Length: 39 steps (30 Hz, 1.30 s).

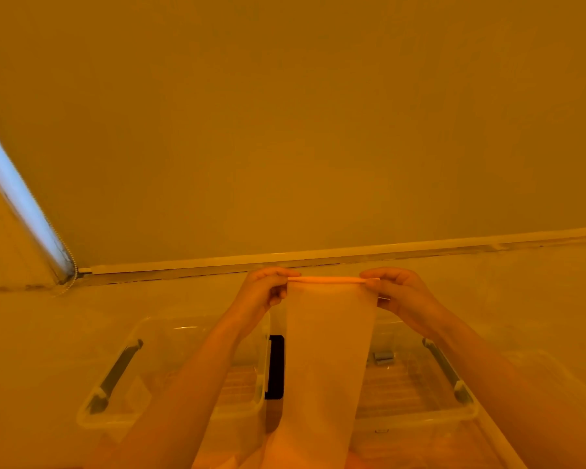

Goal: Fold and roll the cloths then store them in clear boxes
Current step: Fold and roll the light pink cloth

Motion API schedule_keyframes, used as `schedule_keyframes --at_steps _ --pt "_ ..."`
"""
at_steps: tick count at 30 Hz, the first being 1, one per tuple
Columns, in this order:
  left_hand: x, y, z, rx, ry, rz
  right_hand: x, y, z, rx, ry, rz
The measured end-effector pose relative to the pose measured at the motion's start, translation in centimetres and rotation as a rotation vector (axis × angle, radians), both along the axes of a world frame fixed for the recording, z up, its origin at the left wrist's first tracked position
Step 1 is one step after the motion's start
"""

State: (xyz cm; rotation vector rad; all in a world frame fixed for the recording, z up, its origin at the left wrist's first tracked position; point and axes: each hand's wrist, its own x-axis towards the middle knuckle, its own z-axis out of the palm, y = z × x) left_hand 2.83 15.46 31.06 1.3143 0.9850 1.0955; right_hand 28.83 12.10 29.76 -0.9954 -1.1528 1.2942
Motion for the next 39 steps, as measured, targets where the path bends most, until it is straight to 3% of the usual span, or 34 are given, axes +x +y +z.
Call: schedule_keyframes --at_steps 4,12,19,23,29,39 --pt "0.2 -0.3 -0.2 0.051 0.19 0.037 0.0 0.2 -0.5 0.014 -0.068 -0.025" --pt "0.2 -0.4 -0.2 0.104 0.377 0.067 0.3 0.6 -1.2 0.014 -0.208 0.003" --pt "0.4 -0.6 -0.4 0.065 0.34 0.036 -0.1 0.2 -1.1 0.023 -0.214 0.02" --pt "0.4 -0.7 -0.4 0.035 0.195 0.038 -0.2 -0.2 -0.6 0.022 -0.077 0.005" --pt "0.3 -0.4 -0.3 0.013 0.038 0.035 -0.5 0.0 -0.5 0.008 -0.024 -0.019" --pt "0.4 -0.8 0.2 0.105 0.311 0.082 -0.4 0.3 -1.1 0.022 -0.114 -0.045"
